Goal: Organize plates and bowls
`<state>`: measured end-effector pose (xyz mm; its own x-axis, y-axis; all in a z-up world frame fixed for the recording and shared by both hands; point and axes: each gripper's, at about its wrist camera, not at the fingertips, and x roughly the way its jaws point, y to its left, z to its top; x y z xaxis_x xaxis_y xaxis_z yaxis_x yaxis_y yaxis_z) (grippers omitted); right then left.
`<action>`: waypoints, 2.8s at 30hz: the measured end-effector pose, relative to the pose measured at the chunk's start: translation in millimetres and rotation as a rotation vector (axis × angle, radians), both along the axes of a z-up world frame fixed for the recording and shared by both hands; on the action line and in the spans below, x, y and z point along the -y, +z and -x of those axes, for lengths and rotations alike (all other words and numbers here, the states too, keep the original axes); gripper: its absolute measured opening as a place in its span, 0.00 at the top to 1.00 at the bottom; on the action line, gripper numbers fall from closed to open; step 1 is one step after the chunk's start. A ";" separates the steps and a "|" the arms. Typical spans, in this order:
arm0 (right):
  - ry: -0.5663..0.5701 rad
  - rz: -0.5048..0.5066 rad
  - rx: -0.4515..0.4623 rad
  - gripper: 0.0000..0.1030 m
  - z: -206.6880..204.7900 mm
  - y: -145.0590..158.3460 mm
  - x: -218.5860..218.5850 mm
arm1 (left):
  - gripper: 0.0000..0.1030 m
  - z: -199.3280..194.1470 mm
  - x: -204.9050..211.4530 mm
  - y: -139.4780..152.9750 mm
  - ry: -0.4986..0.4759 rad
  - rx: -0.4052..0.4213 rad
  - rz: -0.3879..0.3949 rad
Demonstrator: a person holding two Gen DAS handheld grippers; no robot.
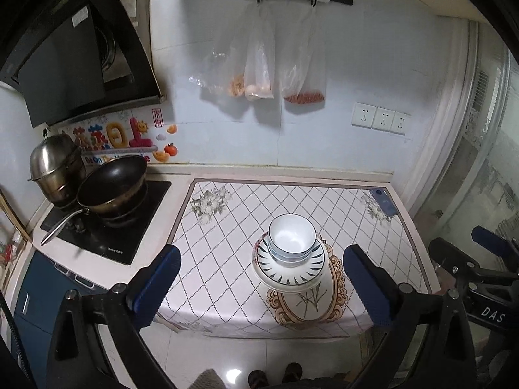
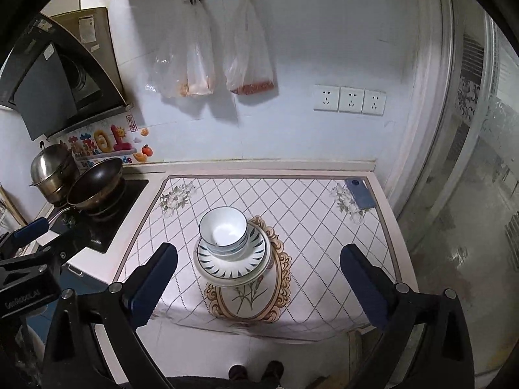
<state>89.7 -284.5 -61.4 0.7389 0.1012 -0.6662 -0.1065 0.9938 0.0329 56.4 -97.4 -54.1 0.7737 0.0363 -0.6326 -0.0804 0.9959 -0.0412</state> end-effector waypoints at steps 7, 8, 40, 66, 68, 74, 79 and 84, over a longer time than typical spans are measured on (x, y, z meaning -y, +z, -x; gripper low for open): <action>-0.002 0.008 0.018 0.00 -0.4 5.0 5.9 | 0.00 1.6 4.8 3.8 -0.002 0.008 -0.005; -0.003 0.007 0.019 0.00 -0.5 5.4 6.8 | 0.00 1.7 5.7 3.8 -0.002 0.006 -0.005; -0.029 0.004 0.017 0.00 5.6 1.3 12.6 | 0.00 -4.2 6.4 -4.4 -0.042 -0.040 -0.002; -0.033 -0.002 0.015 0.00 7.5 0.8 11.0 | 0.00 -5.2 3.2 -6.5 -0.042 -0.052 0.002; -0.035 -0.001 0.016 0.00 7.9 0.9 10.6 | 0.00 -5.7 3.3 -7.4 -0.041 -0.054 0.001; -0.037 -0.003 0.015 0.00 8.9 0.7 9.8 | 0.00 -6.6 4.1 -7.8 -0.043 -0.056 0.003; -0.038 -0.004 0.012 0.00 8.2 -0.1 7.6 | 0.00 -7.3 3.6 -10.3 -0.040 -0.065 0.008; -0.037 -0.003 0.011 0.00 8.8 -1.5 4.7 | 0.00 -8.3 4.4 -11.7 -0.039 -0.075 0.010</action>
<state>81.0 -289.2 -62.9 0.7498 0.0757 -0.6574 -0.0700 0.9969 0.0350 64.7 -101.7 -65.8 0.7249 0.0000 -0.6888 -0.0446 0.9979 -0.0469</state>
